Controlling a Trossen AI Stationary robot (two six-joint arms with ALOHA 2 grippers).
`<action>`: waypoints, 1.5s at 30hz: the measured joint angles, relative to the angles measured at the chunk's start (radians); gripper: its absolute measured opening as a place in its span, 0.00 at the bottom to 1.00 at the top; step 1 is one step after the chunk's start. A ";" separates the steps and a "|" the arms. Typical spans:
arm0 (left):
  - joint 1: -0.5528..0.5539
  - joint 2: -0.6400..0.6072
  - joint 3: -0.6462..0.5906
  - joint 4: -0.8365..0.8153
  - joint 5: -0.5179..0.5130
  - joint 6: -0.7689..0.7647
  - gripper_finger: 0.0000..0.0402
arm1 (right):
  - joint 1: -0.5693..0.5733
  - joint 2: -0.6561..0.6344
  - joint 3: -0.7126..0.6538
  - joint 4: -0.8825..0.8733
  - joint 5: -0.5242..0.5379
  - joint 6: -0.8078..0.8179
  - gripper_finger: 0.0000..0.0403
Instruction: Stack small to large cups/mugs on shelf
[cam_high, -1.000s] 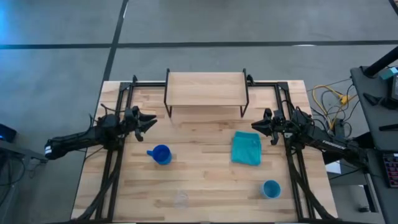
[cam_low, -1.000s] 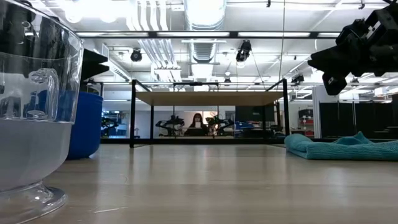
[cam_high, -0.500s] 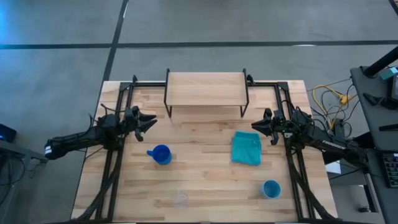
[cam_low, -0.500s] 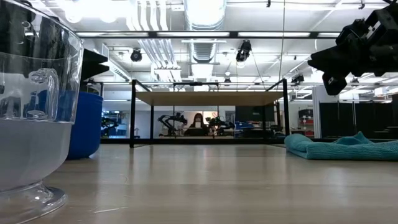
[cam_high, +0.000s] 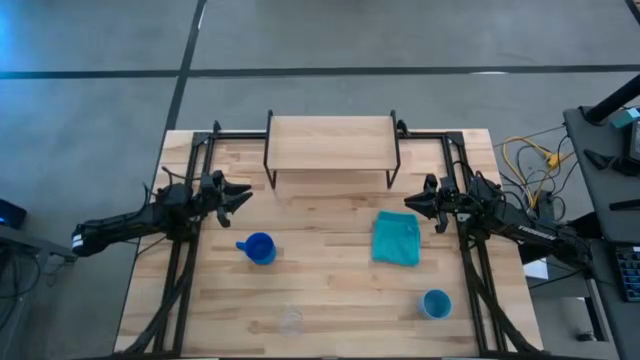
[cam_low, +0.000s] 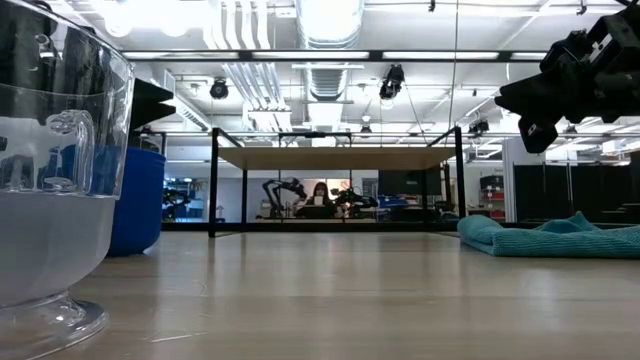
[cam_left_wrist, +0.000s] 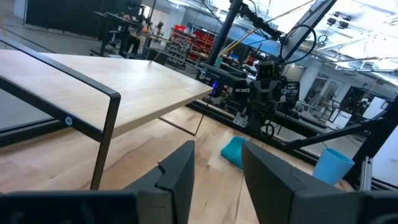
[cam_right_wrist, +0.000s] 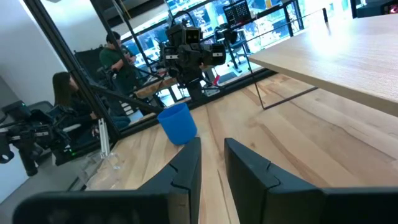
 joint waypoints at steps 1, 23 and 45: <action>0.000 0.000 0.000 0.000 0.000 0.000 0.29 | 0.000 0.000 0.000 0.000 0.000 0.000 0.16; 0.000 0.000 0.000 0.000 -0.004 0.002 0.29 | 0.000 0.000 0.000 0.031 0.015 0.006 0.16; -0.001 0.143 0.360 -0.247 0.088 0.075 0.29 | 0.000 0.019 0.000 0.432 0.165 0.474 0.16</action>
